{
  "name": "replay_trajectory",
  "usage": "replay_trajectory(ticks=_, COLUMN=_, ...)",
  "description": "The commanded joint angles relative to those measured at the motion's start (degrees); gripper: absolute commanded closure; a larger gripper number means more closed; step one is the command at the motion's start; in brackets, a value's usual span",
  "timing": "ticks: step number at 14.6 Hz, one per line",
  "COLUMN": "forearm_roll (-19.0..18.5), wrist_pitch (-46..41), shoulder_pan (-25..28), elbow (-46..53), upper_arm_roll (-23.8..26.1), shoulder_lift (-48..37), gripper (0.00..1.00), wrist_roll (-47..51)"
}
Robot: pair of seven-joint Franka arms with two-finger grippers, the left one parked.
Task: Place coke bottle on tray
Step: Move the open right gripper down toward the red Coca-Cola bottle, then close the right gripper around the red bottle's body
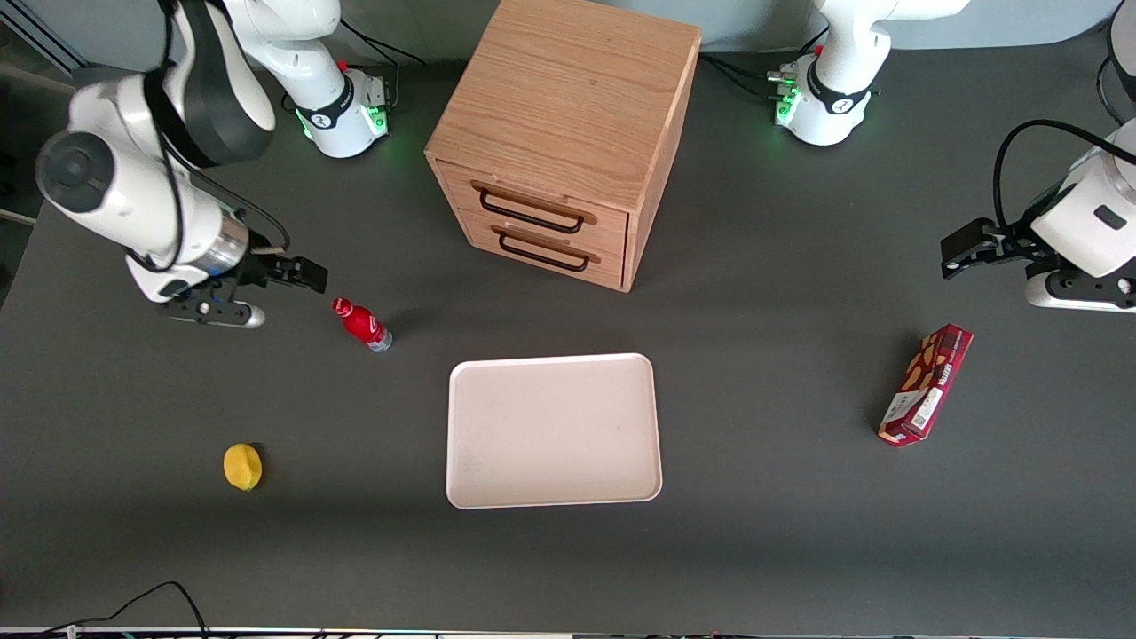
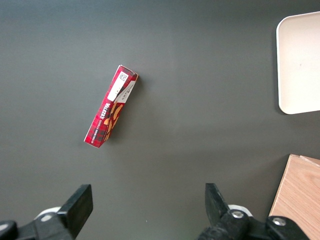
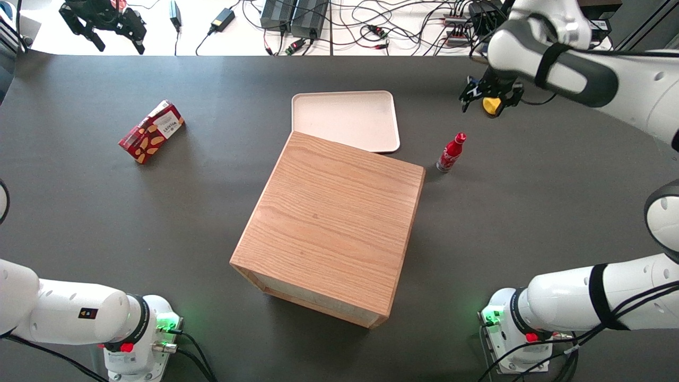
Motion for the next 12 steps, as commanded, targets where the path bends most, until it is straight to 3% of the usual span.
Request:
replay_trajectory(ticks=1, forearm_roll=0.52, wrist_pitch=9.45, shoulder_pan=0.15, elbow=-4.75, upper_arm_roll=0.81, shoulder_lift=2.59, gripper=0.00, wrist_roll=2.60)
replay_trajectory(ticks=7, forearm_roll=0.43, wrist_pitch=17.38, shoulder_pan=0.15, elbow=-8.00, upper_arm_roll=1.08, shoulder_lift=6.21, gripper=0.00, wrist_roll=3.14)
replay_trajectory(ticks=9, forearm_roll=0.43, wrist_pitch=18.71, shoulder_pan=0.24, elbow=-9.94, upper_arm_roll=1.17, shoulder_lift=5.94, gripper=0.37, wrist_roll=3.14)
replay_trajectory(ticks=11, forearm_roll=0.34, wrist_pitch=19.15, shoulder_pan=0.24, elbow=-11.17, upper_arm_roll=1.17, shoulder_lift=5.33, gripper=0.87, wrist_roll=3.05)
replay_trajectory(ticks=12, forearm_roll=0.34, wrist_pitch=19.06, shoulder_pan=0.24, elbow=-11.35, upper_arm_roll=1.52, shoulder_lift=5.07, gripper=1.00, wrist_roll=2.96)
